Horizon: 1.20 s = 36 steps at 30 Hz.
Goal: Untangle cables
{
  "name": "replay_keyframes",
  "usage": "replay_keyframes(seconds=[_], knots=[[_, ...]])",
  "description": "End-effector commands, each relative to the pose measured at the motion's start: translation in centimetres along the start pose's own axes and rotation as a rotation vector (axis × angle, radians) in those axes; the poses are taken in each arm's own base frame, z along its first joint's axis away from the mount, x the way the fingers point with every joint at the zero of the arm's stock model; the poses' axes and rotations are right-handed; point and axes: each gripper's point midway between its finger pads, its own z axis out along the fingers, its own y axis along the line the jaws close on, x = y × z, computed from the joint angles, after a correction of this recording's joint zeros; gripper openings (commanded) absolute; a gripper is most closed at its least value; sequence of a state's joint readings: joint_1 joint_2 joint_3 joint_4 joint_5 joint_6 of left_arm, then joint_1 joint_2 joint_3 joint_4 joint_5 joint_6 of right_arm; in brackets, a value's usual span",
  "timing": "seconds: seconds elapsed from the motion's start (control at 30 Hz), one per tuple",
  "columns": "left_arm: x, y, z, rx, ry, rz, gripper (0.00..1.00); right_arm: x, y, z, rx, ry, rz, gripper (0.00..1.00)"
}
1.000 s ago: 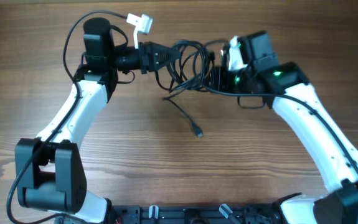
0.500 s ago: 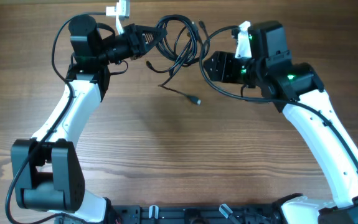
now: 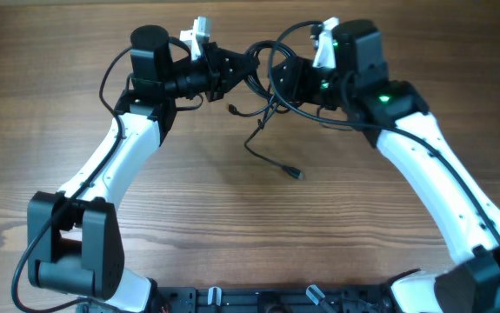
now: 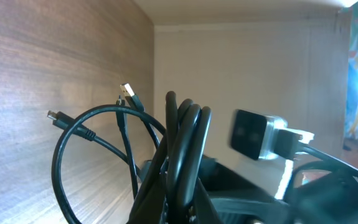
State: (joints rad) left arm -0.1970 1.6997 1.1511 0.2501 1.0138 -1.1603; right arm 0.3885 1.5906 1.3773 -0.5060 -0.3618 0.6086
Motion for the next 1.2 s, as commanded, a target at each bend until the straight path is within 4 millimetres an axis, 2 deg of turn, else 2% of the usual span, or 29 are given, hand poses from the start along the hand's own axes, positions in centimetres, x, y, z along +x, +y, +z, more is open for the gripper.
replay_keyframes(seconds=[0.0, 0.07, 0.1, 0.2, 0.27, 0.33, 0.4, 0.47, 0.5, 0.53, 0.63, 0.67, 0.7, 0.77, 0.87, 0.97, 1.03, 1.1, 1.17], knots=[[0.4, -1.8, 0.3, 0.029, 0.014, -0.111, 0.04, 0.4, -0.4, 2.0, 0.012, 0.031, 0.040, 0.36], [0.7, -2.5, 0.3, 0.054, 0.034, -0.097, 0.04, 0.2, -1.2, 2.2, 0.036, 0.026, 0.048, 0.27], [0.7, -3.0, -0.1, 0.075, 0.046, -0.020, 0.04, -0.1, -1.6, 1.8, 0.051, 0.014, 0.037, 0.18], [0.0, -2.4, -1.4, 0.076, 0.042, 0.206, 0.04, -0.7, -3.2, 0.4, 0.087, 0.009, 0.017, 0.05], [-1.5, -0.5, -2.8, 0.017, -0.011, 0.262, 0.04, -0.6, -4.8, -1.3, 0.130, 0.027, -0.041, 0.04], [-4.2, 2.1, -5.3, -0.083, -0.115, 0.261, 0.04, -0.6, -8.7, -3.7, 0.299, 0.031, -0.074, 0.04], [-5.9, 3.0, -7.6, -0.108, -0.171, 0.242, 0.04, -0.1, -12.0, -5.6, 0.454, 0.048, -0.053, 0.04], [-7.6, 3.5, -10.1, -0.122, -0.234, 0.228, 0.04, 0.7, -13.7, -6.5, 0.525, 0.083, -0.051, 0.04], [-7.9, 3.6, -11.0, -0.119, -0.247, 0.220, 0.04, 0.8, -13.5, -6.4, 0.507, 0.092, -0.049, 0.04], [-7.9, 3.6, -11.3, -0.111, -0.242, 0.218, 0.04, 1.0, -12.4, -5.9, 0.444, 0.109, -0.081, 0.04], [-6.6, 3.3, -10.5, -0.084, -0.178, 0.200, 0.04, 1.7, -8.0, -4.5, 0.176, 0.165, -0.173, 0.06], [-5.7, 3.6, -9.6, -0.087, -0.145, 0.172, 0.04, 1.9, -6.8, -4.2, 0.115, 0.169, -0.176, 0.14], [-4.1, 3.9, -8.1, -0.095, -0.088, 0.129, 0.04, 1.8, -5.4, -4.0, 0.049, 0.167, -0.181, 0.28], [-2.7, 3.8, -6.5, -0.096, -0.040, 0.116, 0.04, 1.8, -3.6, -3.7, -0.027, 0.161, -0.204, 0.41], [-2.0, 4.0, -4.9, -0.122, -0.037, 0.088, 0.04, 1.4, -3.3, -3.6, -0.027, 0.142, -0.165, 0.44], [-3.2, 4.7, -4.8, -0.164, -0.121, -0.069, 0.04, 1.4, -3.1, -3.4, -0.026, 0.140, -0.125, 0.45], [-3.7, 4.4, -4.9, -0.155, -0.147, -0.110, 0.04, 2.0, -2.0, -3.1, -0.047, 0.153, -0.146, 0.45], [-3.8, 4.0, -4.7, -0.140, -0.153, -0.138, 0.04, 2.9, -0.2, -2.3, -0.064, 0.162, -0.160, 0.44], [-3.9, 4.1, -4.6, -0.143, -0.160, -0.153, 0.04, 3.5, 0.1, -1.6, -0.005, 0.151, -0.124, 0.43]])
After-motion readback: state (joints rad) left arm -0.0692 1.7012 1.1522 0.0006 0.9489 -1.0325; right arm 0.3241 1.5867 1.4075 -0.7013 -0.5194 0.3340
